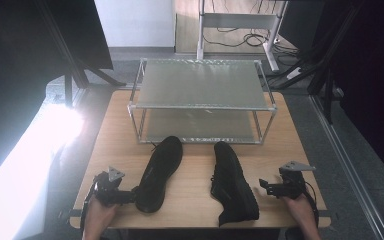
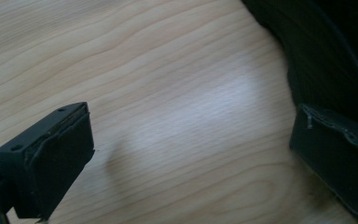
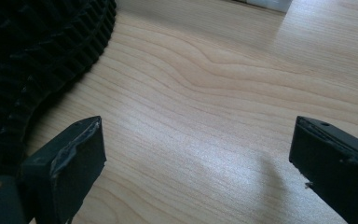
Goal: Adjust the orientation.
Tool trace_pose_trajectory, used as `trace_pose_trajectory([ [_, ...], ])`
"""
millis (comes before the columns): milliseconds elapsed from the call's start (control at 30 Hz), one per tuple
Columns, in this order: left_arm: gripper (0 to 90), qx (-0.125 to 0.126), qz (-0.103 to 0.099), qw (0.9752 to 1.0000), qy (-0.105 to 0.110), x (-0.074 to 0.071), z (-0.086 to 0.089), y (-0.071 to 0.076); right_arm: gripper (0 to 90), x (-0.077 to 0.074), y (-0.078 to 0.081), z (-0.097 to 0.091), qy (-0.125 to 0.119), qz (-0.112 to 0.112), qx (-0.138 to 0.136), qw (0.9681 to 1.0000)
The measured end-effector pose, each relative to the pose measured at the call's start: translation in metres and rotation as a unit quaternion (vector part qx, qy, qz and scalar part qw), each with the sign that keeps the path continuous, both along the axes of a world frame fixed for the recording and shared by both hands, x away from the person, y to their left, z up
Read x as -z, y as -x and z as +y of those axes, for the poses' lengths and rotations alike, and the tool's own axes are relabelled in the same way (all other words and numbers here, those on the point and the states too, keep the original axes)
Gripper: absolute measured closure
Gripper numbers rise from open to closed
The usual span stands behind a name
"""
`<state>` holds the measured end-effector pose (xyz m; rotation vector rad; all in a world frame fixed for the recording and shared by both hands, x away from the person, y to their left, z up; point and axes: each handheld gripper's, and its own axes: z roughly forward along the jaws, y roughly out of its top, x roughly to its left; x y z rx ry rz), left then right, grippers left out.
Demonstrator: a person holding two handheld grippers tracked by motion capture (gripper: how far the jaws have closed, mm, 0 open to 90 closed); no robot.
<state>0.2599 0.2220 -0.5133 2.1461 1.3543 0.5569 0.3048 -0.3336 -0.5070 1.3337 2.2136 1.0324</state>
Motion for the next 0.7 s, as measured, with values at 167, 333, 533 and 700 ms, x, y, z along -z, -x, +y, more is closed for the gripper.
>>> trace_pose_trajectory([
  [167, 0.0, 0.026, 0.001, 0.9997, -0.002, 0.0, -0.019, 0.0, 3.8, 0.0, 0.0, -0.001, -0.001, 0.0, 0.0, 1.0],
  [333, 0.0, 0.05, -0.007, 0.9987, -0.007, 0.0, -0.041, 0.0, 5.0, 0.0, 0.0, 0.0, 0.003, 0.001, -0.001, 1.0],
  [533, 0.0, 0.062, -0.024, 0.9977, -0.014, -0.003, -0.053, 0.0, 5.7, 0.0, 0.0, -0.001, 0.003, 0.004, 0.002, 1.0],
  [700, 0.0, 0.017, -0.03, 0.9988, 0.036, -0.007, -0.028, 0.0, 6.2, -0.001, 0.001, -0.004, -0.001, 0.006, 0.006, 1.0],
])
